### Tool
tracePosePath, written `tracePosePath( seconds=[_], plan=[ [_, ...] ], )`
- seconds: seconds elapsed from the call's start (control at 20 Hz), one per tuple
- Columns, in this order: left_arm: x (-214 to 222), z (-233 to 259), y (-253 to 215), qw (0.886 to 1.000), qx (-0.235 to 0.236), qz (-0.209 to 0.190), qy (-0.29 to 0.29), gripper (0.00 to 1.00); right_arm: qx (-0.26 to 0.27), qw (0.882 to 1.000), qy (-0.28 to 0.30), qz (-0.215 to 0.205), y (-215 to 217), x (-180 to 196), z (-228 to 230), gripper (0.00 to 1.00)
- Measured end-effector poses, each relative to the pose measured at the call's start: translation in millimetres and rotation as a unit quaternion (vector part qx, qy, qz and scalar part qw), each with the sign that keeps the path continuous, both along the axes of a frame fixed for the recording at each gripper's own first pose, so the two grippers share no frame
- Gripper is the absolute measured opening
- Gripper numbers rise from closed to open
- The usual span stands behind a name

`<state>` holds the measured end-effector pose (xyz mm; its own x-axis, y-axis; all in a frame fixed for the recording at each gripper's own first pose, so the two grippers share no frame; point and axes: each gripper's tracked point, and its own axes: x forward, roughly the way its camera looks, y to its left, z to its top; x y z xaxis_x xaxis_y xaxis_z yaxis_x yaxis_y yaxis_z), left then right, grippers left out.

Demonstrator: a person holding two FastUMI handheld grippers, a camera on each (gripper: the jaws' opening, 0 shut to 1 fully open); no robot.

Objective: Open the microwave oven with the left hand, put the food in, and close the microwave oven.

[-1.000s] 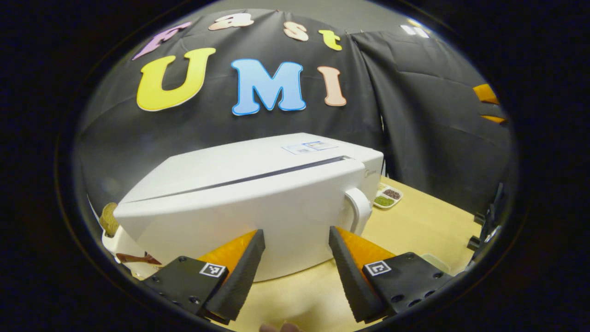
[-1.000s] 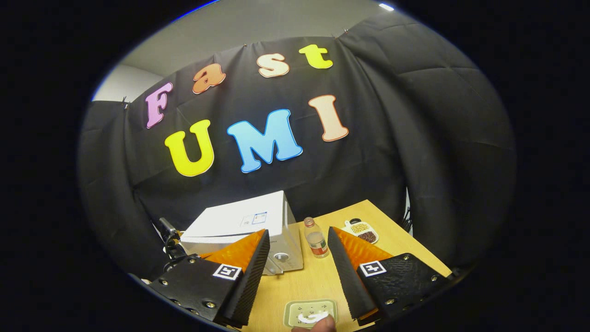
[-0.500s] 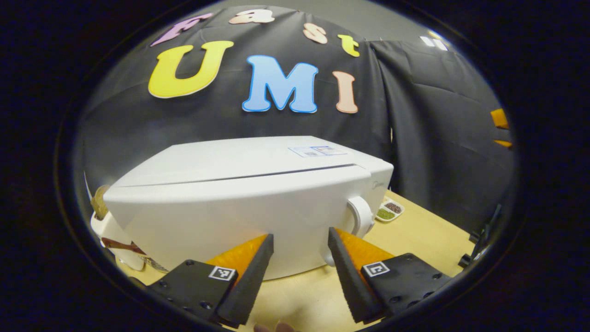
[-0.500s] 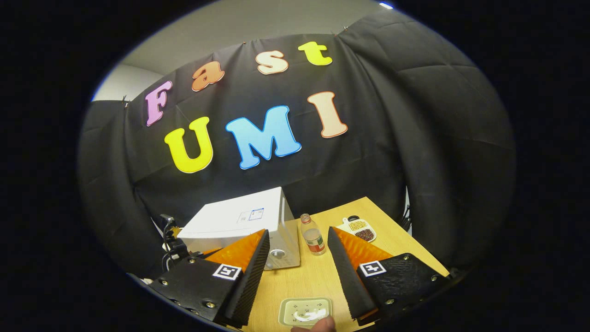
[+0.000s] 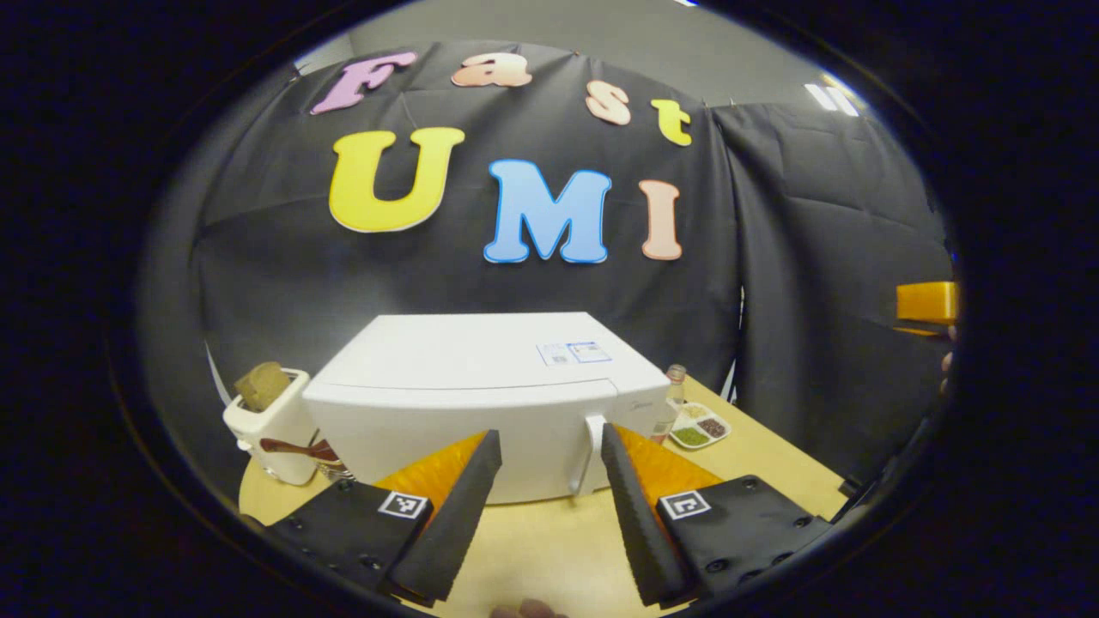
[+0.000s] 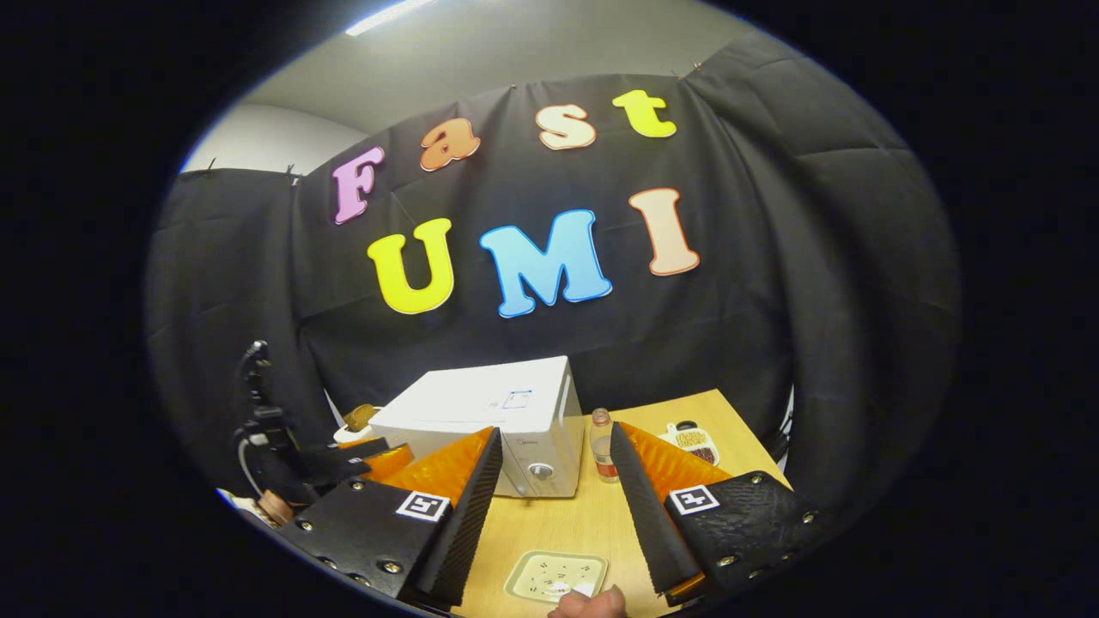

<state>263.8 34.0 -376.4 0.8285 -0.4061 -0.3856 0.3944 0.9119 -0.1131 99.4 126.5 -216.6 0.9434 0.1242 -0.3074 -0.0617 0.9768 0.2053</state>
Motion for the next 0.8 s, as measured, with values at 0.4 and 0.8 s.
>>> tracePosePath(
  seconds=[0.4, 0.8],
  plan=[
    [-124, 148, 70, 0.983, 0.021, 0.173, -0.066, 0.96, -0.066, 0.989, -0.045, 0.121, 29, 12, 23, 0.78],
    [-193, 261, 111, 0.962, 0.052, 0.200, -0.177, 0.94, -0.072, 0.984, -0.130, 0.099, 85, -9, 97, 0.78]
  ],
)
